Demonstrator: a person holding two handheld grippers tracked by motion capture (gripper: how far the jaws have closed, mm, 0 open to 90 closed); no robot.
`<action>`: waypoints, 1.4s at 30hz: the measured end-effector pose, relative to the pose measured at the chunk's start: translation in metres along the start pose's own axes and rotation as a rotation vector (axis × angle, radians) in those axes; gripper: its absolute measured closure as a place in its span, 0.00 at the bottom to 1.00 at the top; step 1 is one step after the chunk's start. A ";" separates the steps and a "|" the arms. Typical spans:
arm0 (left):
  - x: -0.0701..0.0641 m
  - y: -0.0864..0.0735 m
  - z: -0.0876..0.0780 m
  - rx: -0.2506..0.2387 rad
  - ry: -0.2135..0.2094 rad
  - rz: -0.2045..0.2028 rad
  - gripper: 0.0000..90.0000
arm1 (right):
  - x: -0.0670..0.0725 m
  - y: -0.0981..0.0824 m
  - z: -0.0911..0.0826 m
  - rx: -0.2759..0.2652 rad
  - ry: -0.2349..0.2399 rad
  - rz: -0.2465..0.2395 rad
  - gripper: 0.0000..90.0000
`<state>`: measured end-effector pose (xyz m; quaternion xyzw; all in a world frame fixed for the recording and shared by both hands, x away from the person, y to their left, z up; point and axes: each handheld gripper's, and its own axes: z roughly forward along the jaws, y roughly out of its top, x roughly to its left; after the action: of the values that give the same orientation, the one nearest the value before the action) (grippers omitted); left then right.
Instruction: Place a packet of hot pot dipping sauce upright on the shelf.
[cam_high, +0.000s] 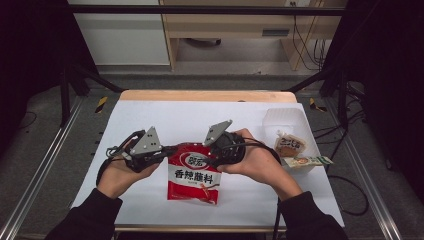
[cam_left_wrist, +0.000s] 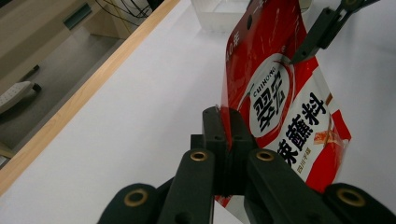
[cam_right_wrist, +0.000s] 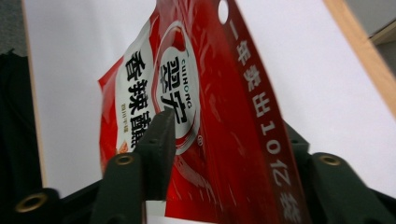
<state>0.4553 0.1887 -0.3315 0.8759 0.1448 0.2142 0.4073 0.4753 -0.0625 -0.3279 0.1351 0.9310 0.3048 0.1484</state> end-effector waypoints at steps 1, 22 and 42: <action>0.000 0.000 0.000 -0.002 0.000 0.001 1.00 | 0.000 0.000 0.001 0.008 0.012 0.000 0.64; -0.003 -0.028 -0.001 -0.017 0.058 -0.069 0.41 | 0.005 0.002 0.000 0.034 0.035 -0.003 1.00; -0.013 -0.115 0.003 0.033 0.053 -0.291 0.16 | 0.003 0.014 -0.005 0.010 0.085 0.005 1.00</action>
<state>0.4364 0.2538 -0.4259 0.8462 0.2843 0.1738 0.4157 0.4729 -0.0526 -0.3162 0.1252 0.9377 0.3059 0.1070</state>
